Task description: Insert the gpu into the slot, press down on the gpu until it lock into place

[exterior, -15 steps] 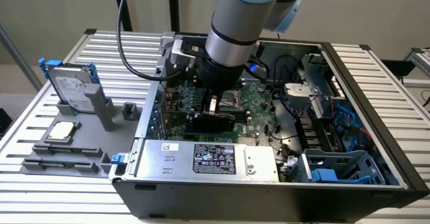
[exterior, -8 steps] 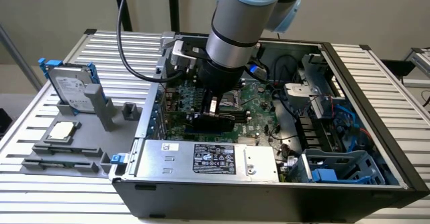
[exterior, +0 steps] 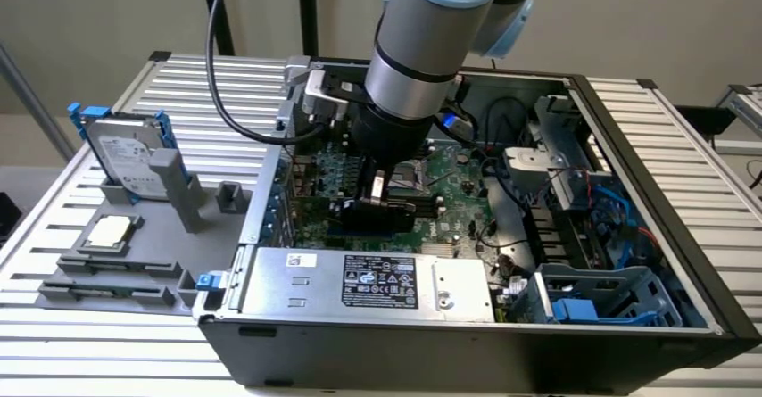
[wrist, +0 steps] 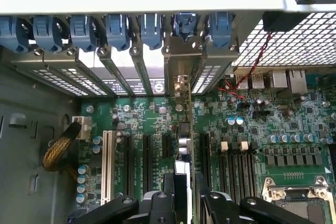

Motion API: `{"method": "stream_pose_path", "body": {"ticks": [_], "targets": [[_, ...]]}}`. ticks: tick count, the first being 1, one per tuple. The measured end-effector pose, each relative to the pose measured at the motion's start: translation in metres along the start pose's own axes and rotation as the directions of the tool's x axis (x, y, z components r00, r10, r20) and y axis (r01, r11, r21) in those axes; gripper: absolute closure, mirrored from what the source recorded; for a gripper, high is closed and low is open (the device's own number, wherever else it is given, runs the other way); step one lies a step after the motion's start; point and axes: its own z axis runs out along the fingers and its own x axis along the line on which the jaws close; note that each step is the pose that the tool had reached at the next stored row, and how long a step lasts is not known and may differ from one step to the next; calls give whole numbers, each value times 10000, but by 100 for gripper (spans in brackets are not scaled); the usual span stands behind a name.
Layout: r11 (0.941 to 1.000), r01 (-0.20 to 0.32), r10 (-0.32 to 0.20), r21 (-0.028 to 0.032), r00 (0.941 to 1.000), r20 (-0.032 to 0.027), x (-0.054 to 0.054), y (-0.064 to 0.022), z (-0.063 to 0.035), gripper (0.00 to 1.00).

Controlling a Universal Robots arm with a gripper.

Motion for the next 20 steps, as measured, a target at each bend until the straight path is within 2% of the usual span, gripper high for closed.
{"method": "stream_pose_path", "body": {"ticks": [12,20], "targets": [[10000,0,0,-24,10000,7,-10,2,-7,74],[9999,0,0,-109,10000,14,-2,-10,16,74]]}}
